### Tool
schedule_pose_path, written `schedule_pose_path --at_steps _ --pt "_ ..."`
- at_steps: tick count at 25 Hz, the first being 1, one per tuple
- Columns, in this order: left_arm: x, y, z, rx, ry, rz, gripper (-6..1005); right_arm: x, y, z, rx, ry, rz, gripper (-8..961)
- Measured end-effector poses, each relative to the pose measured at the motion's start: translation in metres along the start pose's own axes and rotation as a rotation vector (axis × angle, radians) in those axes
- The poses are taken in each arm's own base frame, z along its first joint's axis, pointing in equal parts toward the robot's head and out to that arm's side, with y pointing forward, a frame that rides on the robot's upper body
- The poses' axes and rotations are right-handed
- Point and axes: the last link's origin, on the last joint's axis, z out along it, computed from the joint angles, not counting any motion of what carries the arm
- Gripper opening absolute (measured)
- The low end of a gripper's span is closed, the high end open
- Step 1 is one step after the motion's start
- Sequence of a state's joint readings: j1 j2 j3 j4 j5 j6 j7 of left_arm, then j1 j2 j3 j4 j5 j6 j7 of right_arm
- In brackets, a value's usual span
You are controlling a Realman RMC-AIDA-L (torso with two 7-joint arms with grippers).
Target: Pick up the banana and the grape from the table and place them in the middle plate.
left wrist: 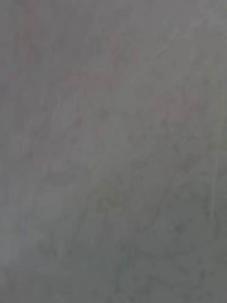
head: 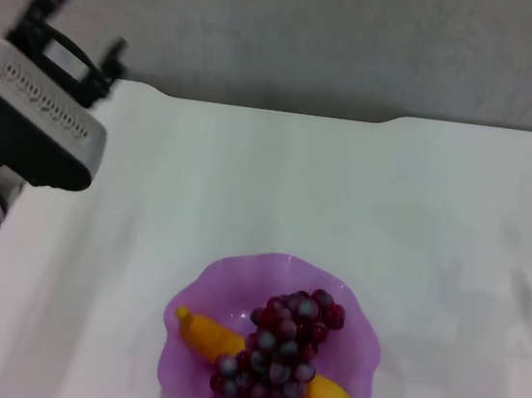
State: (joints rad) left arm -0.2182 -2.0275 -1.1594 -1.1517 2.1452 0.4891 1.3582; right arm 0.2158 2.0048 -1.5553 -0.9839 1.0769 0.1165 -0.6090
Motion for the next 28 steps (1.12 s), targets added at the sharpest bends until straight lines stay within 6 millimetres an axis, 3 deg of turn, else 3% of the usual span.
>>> schedule_pose_path --at_steps 3,7,10,14,21,28 --pt "-0.006 -0.008 0.0 0.125 0.048 0.077 764 0.0 0.004 0.002 -0.009 0.003 -0.007 861" --pt "-0.009 -0.023 -0.01 0.289 0.184 0.007 763 0.0 0.007 0.003 -0.015 0.004 -0.011 861" --pt "-0.011 -0.034 -0.02 0.322 0.311 -0.215 761 0.0 0.008 0.004 -0.019 0.006 -0.014 861" --pt "-0.026 -0.043 -0.023 0.186 0.358 -0.481 760 0.002 0.008 0.004 -0.02 0.014 -0.016 861" --pt "-0.07 -0.057 -0.004 -0.13 0.126 -0.751 759 0.003 0.008 0.003 -0.021 0.013 -0.017 861" --pt "-0.104 -0.061 0.008 -0.104 -0.136 -0.704 759 -0.001 0.011 0.004 -0.028 0.006 -0.02 861"
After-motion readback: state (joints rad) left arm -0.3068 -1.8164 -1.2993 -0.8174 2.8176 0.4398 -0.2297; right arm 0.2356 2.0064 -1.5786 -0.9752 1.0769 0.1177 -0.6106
